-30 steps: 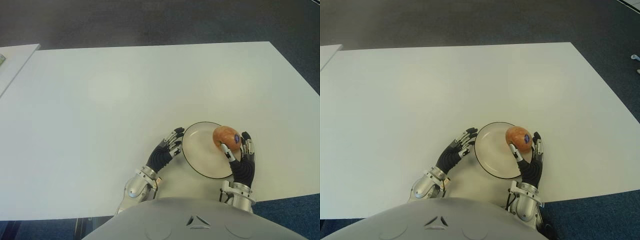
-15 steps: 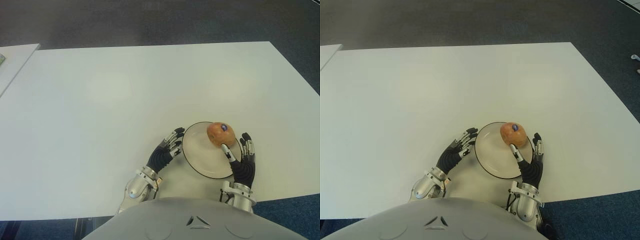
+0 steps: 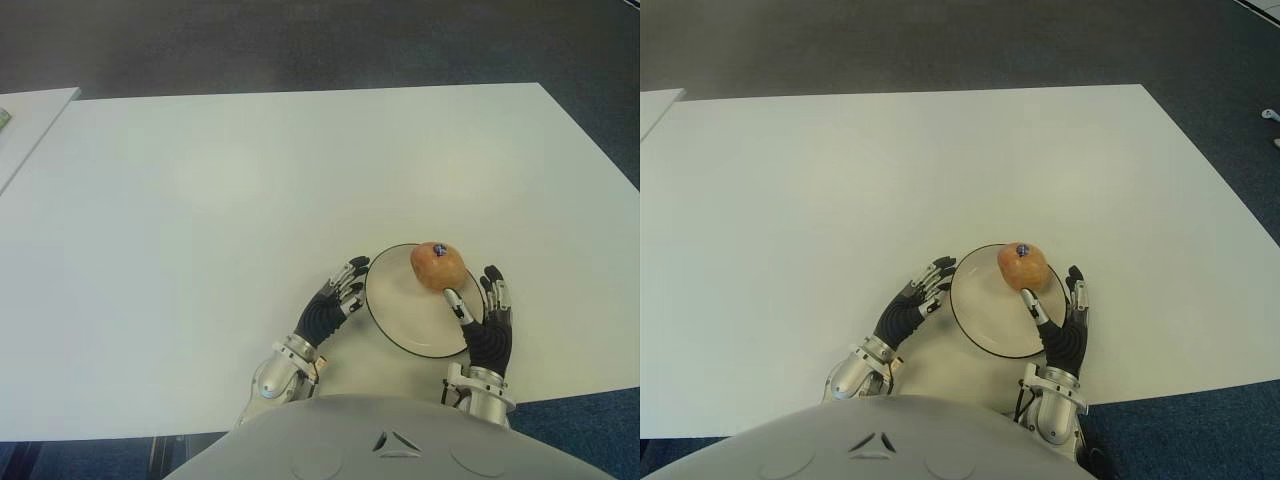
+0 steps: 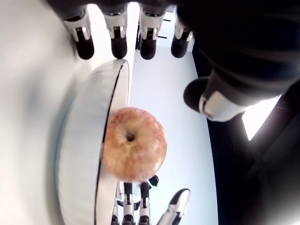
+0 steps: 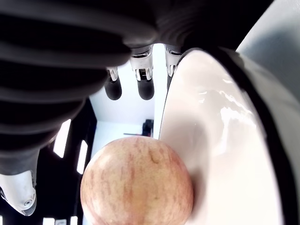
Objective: Put the apples into the plate.
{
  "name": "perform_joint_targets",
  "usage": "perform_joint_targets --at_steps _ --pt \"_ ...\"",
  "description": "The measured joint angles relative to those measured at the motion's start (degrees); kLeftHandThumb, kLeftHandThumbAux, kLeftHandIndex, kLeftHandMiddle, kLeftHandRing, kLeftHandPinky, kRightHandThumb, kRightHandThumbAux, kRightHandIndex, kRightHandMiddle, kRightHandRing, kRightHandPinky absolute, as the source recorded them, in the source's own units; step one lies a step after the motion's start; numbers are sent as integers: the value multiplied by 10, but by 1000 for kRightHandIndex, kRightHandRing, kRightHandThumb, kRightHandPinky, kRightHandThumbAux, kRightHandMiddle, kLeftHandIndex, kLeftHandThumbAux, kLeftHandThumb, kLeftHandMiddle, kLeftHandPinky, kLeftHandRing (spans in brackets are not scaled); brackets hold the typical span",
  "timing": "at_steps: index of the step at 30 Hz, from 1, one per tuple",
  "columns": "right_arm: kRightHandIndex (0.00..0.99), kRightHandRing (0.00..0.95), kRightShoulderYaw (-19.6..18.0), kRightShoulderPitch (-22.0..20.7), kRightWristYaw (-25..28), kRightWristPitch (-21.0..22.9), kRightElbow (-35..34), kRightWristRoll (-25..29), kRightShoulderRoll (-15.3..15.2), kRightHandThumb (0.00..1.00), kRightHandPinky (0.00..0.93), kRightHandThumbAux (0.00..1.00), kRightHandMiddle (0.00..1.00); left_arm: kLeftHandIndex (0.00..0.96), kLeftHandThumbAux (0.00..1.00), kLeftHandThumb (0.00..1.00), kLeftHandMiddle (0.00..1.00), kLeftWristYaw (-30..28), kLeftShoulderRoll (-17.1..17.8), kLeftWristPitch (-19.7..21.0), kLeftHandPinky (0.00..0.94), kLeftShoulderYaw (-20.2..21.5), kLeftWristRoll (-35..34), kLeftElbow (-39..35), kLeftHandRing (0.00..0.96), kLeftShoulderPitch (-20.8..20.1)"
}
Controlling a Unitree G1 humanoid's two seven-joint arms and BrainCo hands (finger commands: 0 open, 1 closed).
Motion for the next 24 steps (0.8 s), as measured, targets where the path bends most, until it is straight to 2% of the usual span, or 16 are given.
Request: perform_joint_targets --at_steps 5,11,14,19,24 --pt "0 46 -3 2 4 4 -7 6 0 15 18 562 78 0 564 0 0 7 -5 11 4 19 -18 3 0 -11" --pt "0 47 -9 10 11 7 -14 7 -1 17 28 558 75 10 590 0 0 14 3 78 12 76 -52 -27 0 -56" --pt "0 46 -10 24 14 7 -19 7 0 18 33 556 73 12 595 0 0 26 10 90 18 96 -52 -55 0 -65" --pt "0 45 -10 34 20 9 -23 7 -1 20 37 558 70 3 591 0 0 33 4 103 23 89 -51 -74 3 -60" --pt "0 40 -10 39 23 10 -26 7 0 14 25 559 63 4 583 11 6 48 -7 125 44 73 -50 -87 14 -32"
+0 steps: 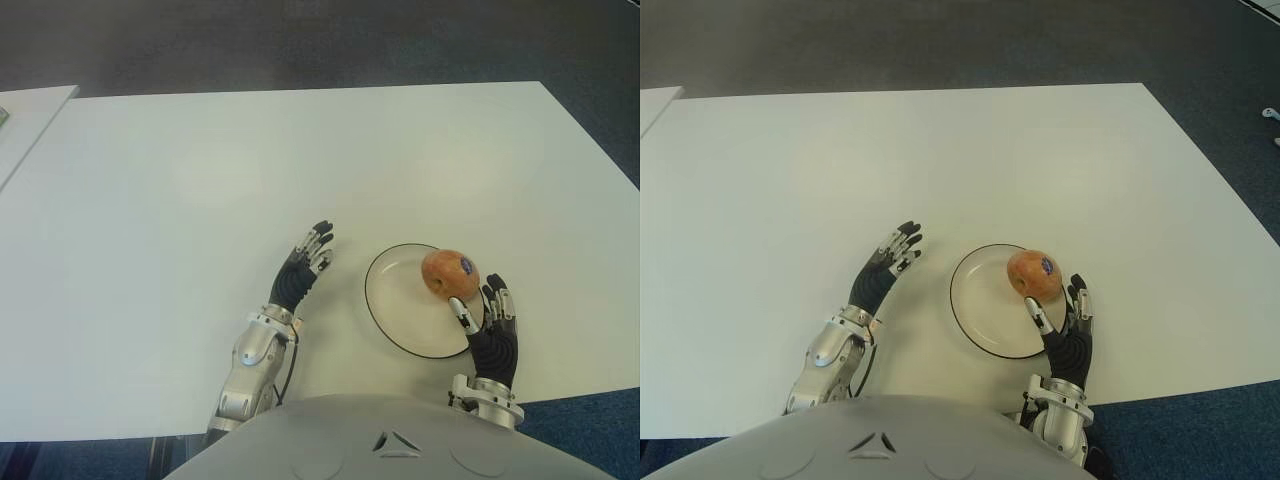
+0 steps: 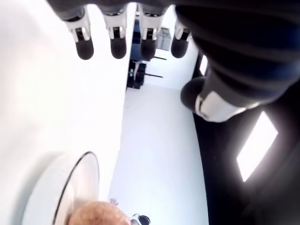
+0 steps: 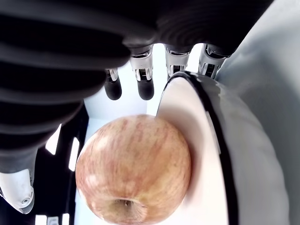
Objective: Put the apples into the plate.
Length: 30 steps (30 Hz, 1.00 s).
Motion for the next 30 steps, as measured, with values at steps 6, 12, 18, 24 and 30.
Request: perform_joint_targets --at_steps 6,12,18,24,30 --pt "0 36 -1 2 3 3 -2 0 0 7 23 550 59 14 586 30 17 11 0 13 51 -5 0 -16 24 8" --pt "0 37 -2 2 8 5 -4 0 0 6 30 546 60 33 600 78 35 24 0 19 82 -7 3 -28 45 9" --pt "0 43 -5 2 12 6 -5 1 0 6 40 547 65 51 611 133 54 36 0 17 107 -9 4 -29 66 8" --pt "0 46 -8 2 17 6 -5 1 0 5 46 556 68 45 617 137 45 36 0 11 86 -10 3 -29 55 7" --pt "0 52 -10 2 20 6 -5 1 0 8 47 565 75 40 623 132 30 36 1 9 73 -11 5 -29 40 1"
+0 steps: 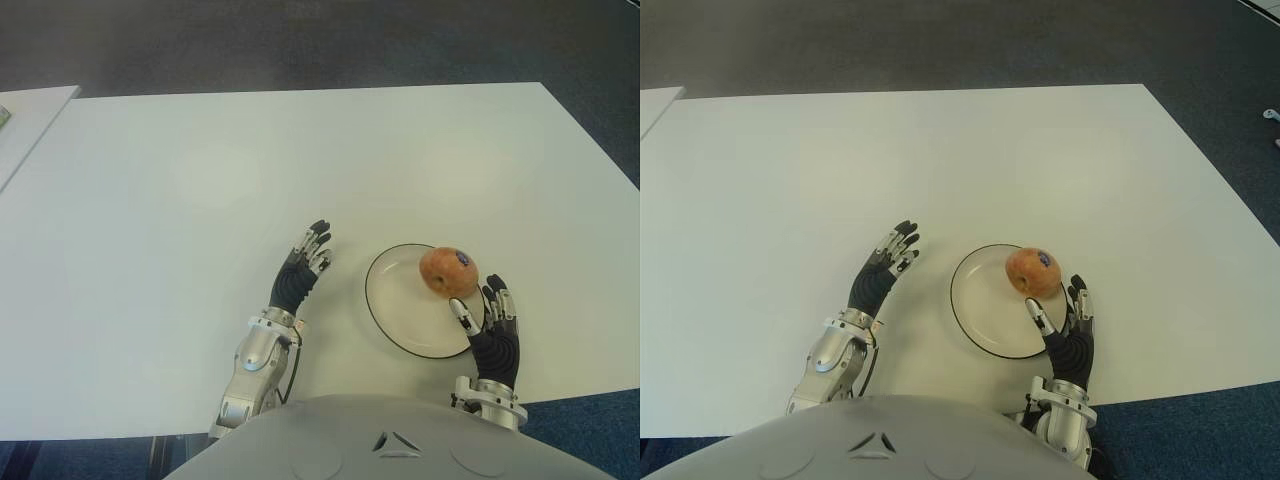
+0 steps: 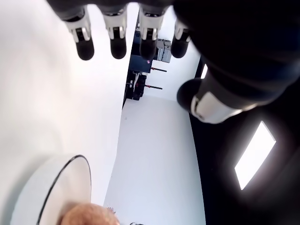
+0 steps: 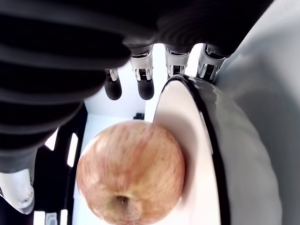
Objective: Put the apples into the plate.
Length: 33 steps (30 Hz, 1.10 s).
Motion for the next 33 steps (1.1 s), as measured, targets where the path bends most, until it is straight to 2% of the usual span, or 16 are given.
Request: perform_joint_targets --at_steps 9,22,33 --pt "0 39 -2 0 3 2 -2 0 0 2 21 562 66 29 631 125 13 1 3 2 42 -3 16 -5 18 -3" --pt "0 31 -4 0 3 17 -14 0 0 0 1 574 57 0 619 82 0 4 6 69 24 -3 -7 -41 0 19" --pt "0 44 -4 1 3 42 -44 1 0 0 37 584 67 0 609 52 0 35 7 83 10 -6 12 -32 0 17"
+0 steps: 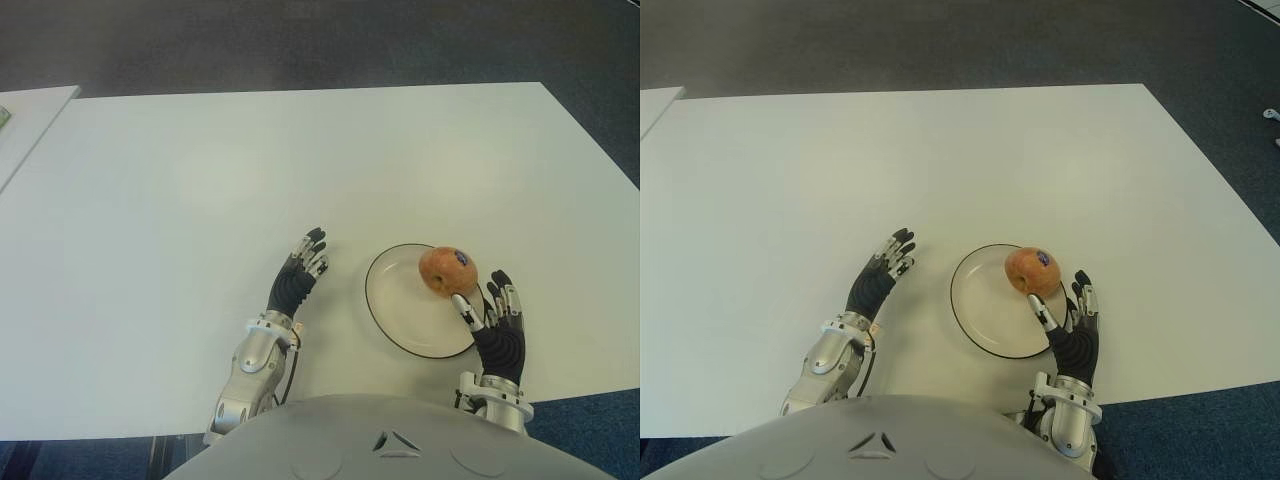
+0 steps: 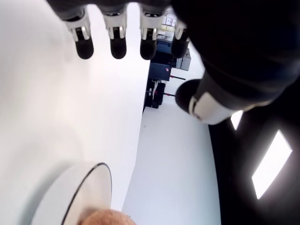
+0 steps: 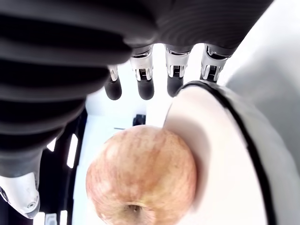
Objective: Put the apples into the plate.
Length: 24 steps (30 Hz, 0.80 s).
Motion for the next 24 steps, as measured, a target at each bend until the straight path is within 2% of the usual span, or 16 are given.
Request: perform_joint_targets --at_steps 8,24 --pt "0 43 0 2 2 4 -10 9 0 0 25 586 66 0 616 64 0 3 -6 -40 3 -6 10 53 0 -12" --pt "0 30 -2 3 2 8 -21 12 0 0 3 577 56 0 614 81 0 3 -5 -68 0 -14 11 70 0 -10"
